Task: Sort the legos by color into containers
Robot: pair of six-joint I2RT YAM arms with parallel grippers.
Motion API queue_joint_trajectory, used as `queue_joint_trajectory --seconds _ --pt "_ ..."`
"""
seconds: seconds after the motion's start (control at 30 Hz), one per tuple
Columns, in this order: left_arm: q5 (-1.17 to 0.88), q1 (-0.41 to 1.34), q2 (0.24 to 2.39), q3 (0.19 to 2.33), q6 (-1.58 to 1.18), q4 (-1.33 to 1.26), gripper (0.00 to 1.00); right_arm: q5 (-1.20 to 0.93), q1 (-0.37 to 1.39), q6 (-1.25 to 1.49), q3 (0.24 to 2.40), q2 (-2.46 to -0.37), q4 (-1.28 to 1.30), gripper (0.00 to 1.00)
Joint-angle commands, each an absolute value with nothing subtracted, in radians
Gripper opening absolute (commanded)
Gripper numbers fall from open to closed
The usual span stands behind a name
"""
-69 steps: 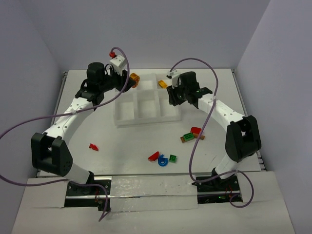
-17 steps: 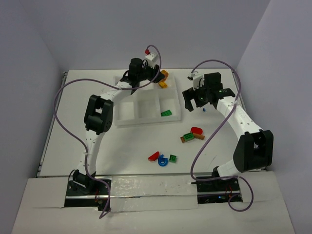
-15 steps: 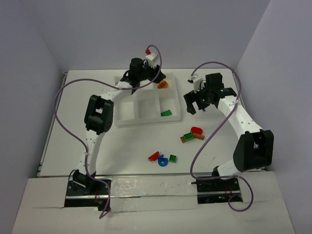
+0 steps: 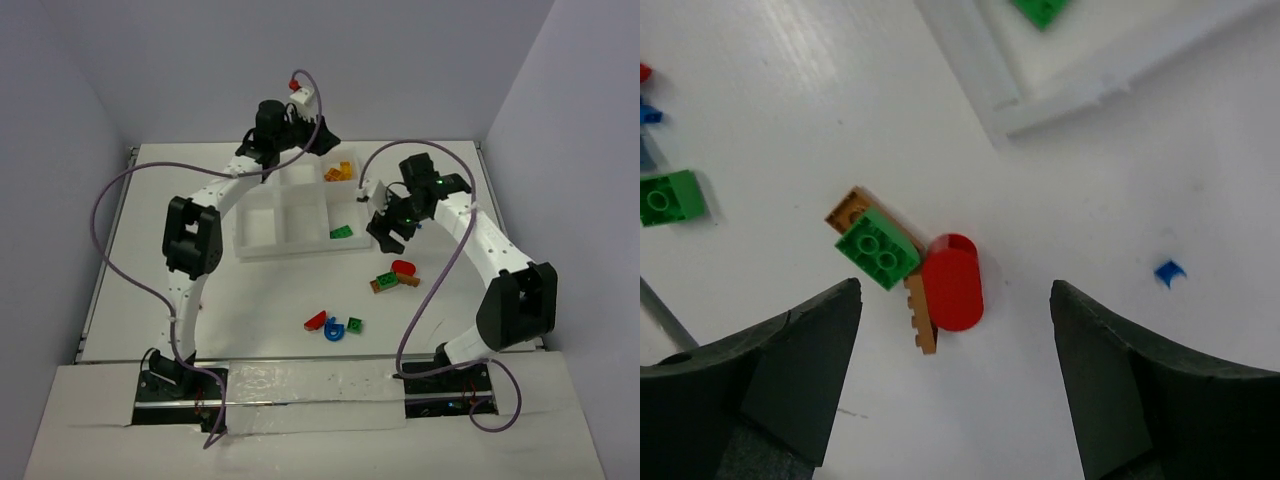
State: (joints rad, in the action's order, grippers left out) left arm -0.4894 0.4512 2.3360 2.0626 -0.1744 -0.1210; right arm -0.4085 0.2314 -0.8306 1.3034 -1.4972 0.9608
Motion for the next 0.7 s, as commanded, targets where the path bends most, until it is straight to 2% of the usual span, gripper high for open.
queue_joint_trajectory --seconds 0.0,0.13,0.33,0.67 --pt "-0.592 0.37 2.073 2.034 -0.307 -0.135 0.68 -0.363 0.368 -0.938 1.314 -1.526 1.019 0.81" --pt "-0.649 0.271 1.931 1.902 -0.385 -0.097 0.68 -0.319 0.47 -0.936 1.283 -1.563 1.023 0.79" --pt "-0.643 0.213 1.741 1.695 -0.258 -0.036 0.7 -0.236 0.503 -0.962 1.206 -1.6 0.967 0.81" --pt "-0.639 0.212 1.628 1.539 -0.213 -0.017 0.73 -0.16 0.515 -1.007 1.129 -1.672 0.919 0.84"
